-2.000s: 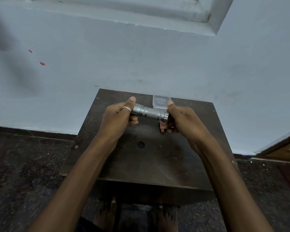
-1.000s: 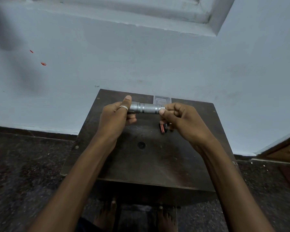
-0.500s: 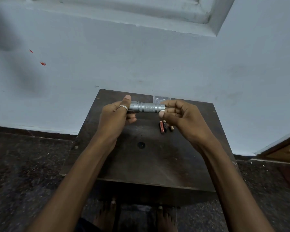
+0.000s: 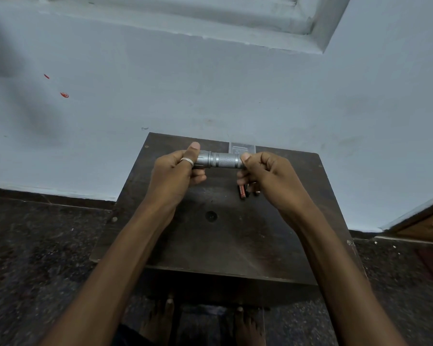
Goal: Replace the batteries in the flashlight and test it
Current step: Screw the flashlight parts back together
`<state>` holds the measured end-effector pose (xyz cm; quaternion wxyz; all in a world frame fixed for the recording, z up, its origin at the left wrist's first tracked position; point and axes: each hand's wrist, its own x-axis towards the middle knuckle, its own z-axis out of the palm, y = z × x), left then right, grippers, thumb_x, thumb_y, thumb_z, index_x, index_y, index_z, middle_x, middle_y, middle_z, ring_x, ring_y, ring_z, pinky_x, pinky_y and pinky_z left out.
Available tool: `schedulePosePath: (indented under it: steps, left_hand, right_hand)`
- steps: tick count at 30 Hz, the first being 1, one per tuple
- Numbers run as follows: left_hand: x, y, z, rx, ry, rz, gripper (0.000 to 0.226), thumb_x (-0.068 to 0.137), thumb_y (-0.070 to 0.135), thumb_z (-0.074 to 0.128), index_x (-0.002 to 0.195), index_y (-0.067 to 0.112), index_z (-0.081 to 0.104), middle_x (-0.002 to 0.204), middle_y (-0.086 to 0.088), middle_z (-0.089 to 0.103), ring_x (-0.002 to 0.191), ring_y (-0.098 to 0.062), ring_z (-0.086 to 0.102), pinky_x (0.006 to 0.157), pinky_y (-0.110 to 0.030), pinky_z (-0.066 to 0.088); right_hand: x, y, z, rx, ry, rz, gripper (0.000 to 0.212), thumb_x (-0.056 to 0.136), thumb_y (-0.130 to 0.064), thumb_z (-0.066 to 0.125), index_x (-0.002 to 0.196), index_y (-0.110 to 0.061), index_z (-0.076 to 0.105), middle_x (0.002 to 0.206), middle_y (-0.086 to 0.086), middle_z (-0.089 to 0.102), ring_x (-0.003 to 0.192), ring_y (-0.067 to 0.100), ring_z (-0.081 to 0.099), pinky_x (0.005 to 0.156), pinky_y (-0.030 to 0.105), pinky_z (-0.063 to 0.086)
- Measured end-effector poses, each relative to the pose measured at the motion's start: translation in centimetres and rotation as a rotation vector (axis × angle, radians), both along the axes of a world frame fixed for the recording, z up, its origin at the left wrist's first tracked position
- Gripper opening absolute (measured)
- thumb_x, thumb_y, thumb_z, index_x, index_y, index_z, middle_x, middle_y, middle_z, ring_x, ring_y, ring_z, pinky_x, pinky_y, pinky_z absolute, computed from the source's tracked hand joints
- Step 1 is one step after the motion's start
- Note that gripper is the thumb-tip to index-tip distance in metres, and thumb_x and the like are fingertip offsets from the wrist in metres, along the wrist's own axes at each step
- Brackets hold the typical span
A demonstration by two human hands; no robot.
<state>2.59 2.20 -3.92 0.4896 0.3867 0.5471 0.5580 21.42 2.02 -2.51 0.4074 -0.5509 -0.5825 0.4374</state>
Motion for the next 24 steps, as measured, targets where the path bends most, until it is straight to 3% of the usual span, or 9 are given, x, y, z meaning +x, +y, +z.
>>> schedulePosePath:
  steps: [3, 7, 14, 20, 24]
  left_hand:
    - [0.2, -0.1, 0.1, -0.013, -0.067, -0.018, 0.028, 0.097, 0.035, 0.059, 0.092, 0.01, 0.071, 0.081, -0.005, 0.068, 0.068, -0.007, 0.065, 0.067, -0.021, 0.057]
    - [0.6, -0.2, 0.2, -0.023, -0.182, -0.051, 0.026, 0.096, 0.031, 0.062, 0.096, 0.007, 0.069, 0.082, -0.004, 0.068, 0.069, -0.008, 0.067, 0.071, -0.021, 0.057]
    - [0.6, -0.5, 0.5, -0.018, -0.198, -0.113, 0.027, 0.095, 0.028, 0.064, 0.106, 0.004, 0.068, 0.094, -0.008, 0.072, 0.084, -0.015, 0.072, 0.077, -0.024, 0.058]
    - [0.8, -0.8, 0.8, -0.01, -0.198, -0.114, 0.019, 0.093, 0.021, 0.067, 0.105, 0.006, 0.068, 0.094, -0.007, 0.073, 0.089, -0.02, 0.074, 0.079, -0.026, 0.059]
    - [0.8, -1.0, 0.8, -0.004, -0.168, -0.128, 0.019, 0.093, 0.017, 0.066, 0.106, 0.004, 0.068, 0.095, -0.007, 0.073, 0.091, -0.02, 0.073, 0.084, -0.03, 0.059]
  right_hand:
    - [-0.7, 0.0, 0.1, -0.013, 0.217, -0.084, 0.025, 0.099, -0.027, 0.061, 0.11, -0.004, 0.061, 0.095, 0.017, 0.076, 0.085, 0.022, 0.076, 0.069, 0.03, 0.058]
    - [-2.3, -0.6, 0.4, -0.012, 0.489, -0.272, 0.036, 0.095, -0.023, 0.067, 0.122, -0.005, 0.051, 0.094, 0.02, 0.076, 0.089, 0.028, 0.076, 0.075, 0.029, 0.061]
    - [-4.0, -0.7, -0.3, 0.098, 0.516, -0.431, 0.032, 0.089, -0.02, 0.075, 0.112, -0.006, 0.058, 0.086, 0.021, 0.075, 0.082, 0.031, 0.076, 0.082, 0.042, 0.063]
    - [-4.3, -0.9, 0.0, 0.099, 0.592, -0.464, 0.031, 0.086, -0.017, 0.078, 0.106, -0.01, 0.056, 0.078, 0.012, 0.073, 0.082, 0.032, 0.076, 0.074, 0.036, 0.061]
    - [-4.4, -1.2, 0.3, 0.077, 0.632, -0.438, 0.039, 0.084, -0.016, 0.081, 0.109, -0.006, 0.053, 0.077, 0.012, 0.07, 0.082, 0.031, 0.075, 0.074, 0.039, 0.063]
